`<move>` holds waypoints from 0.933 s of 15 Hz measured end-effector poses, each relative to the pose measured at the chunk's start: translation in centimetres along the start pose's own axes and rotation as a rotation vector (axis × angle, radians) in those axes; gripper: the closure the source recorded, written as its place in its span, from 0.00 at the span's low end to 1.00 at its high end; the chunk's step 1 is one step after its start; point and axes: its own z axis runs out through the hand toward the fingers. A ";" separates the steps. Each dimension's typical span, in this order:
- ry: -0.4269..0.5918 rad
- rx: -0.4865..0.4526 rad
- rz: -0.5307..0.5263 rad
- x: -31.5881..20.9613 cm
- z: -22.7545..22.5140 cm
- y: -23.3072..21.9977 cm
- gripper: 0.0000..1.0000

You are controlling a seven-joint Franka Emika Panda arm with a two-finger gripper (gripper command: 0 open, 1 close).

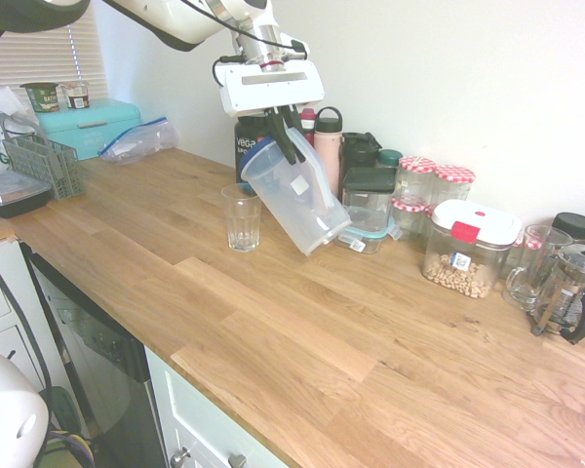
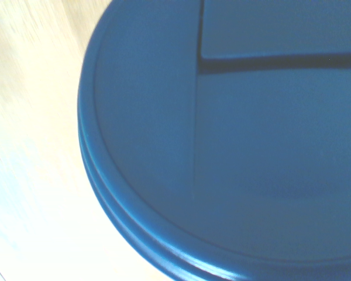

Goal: Pour me some water

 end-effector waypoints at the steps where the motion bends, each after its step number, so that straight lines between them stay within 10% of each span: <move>1: -0.006 -0.018 -0.007 0.1 -0.1 -0.2 1.00; 14: -0.014 -0.034 -0.037 -1.4 -0.7 -1.7 1.00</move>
